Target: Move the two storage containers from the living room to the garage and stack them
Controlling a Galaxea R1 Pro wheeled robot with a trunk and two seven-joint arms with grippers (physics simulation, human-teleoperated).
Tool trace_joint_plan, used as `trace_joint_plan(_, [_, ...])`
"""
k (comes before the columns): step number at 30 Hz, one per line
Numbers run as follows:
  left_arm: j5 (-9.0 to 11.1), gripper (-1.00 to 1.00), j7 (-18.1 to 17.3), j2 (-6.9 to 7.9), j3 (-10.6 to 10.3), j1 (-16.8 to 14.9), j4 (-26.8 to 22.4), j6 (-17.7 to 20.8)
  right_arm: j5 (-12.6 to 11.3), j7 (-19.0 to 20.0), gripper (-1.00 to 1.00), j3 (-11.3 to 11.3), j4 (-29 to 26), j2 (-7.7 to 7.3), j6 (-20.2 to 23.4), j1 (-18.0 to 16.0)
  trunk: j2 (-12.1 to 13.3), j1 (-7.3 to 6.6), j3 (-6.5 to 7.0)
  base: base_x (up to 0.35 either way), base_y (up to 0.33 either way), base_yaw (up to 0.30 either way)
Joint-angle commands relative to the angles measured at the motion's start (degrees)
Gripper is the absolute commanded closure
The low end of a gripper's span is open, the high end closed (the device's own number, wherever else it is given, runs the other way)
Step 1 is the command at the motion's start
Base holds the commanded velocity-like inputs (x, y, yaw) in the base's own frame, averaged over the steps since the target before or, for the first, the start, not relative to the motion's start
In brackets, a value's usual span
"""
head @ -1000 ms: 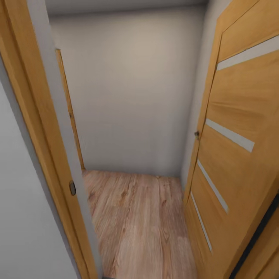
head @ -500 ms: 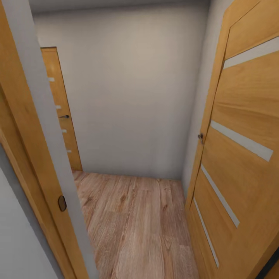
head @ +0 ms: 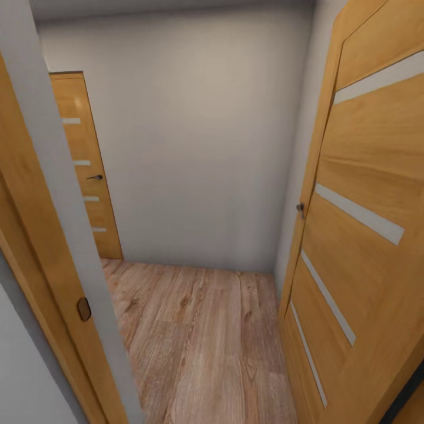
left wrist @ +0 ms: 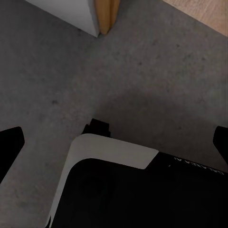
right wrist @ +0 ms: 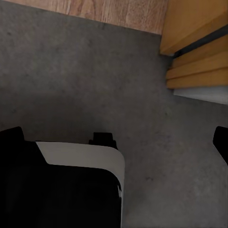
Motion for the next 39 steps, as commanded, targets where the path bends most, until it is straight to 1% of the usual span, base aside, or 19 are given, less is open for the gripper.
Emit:
trace_joint_plan(1, [0.34,-1.0,0.14,-0.01,-0.3,-0.03,-0.01,-0.07,-0.28,-0.04,-1.0,0.37,0.12,0.03,-0.22,-0.05,-0.04,0.0,-0.07,0.0,-0.008,0.0])
trace_joint_plan(9, [0.34,-1.0,0.16,0.0,-0.31,-0.03,0.03,-0.07,-0.26,-0.05,-1.0,0.37,0.12,0.03,-0.22,-0.05,-0.04,0.0,-0.07,0.0,-0.119,0.0])
trace_joint_plan(18, [0.34,-1.0,0.15,-0.02,-0.3,-0.03,-0.02,-0.07,-0.28,-0.05,-1.0,0.37,0.12,0.26,-0.21,-0.05,-0.04,0.0,-0.07,0.0,-0.018,0.0])
trace_joint_plan(23, [0.33,-1.0,0.15,-0.02,-0.31,-0.03,-0.02,-0.07,-0.22,0.02,-1.0,0.52,0.12,-0.3,-0.22,-0.05,-0.04,0.0,-0.07,0.0,-0.044,0.0])
trace_joint_plan(30, [0.34,-1.0,0.16,0.01,-0.3,-0.03,-0.02,-0.07,-0.21,0.03,-1.0,0.55,0.12,-0.4,-0.23,-0.05,-0.04,0.0,-0.07,0.0,-0.187,0.0])
trace_joint_plan(39, [0.34,-1.0,0.16,0.07,-0.3,-0.03,-0.02,-0.07,-0.21,0.03,-1.0,0.55,0.12,-0.41,-0.22,-0.05,-0.04,0.0,-0.07,0.0,-0.022,0.0])
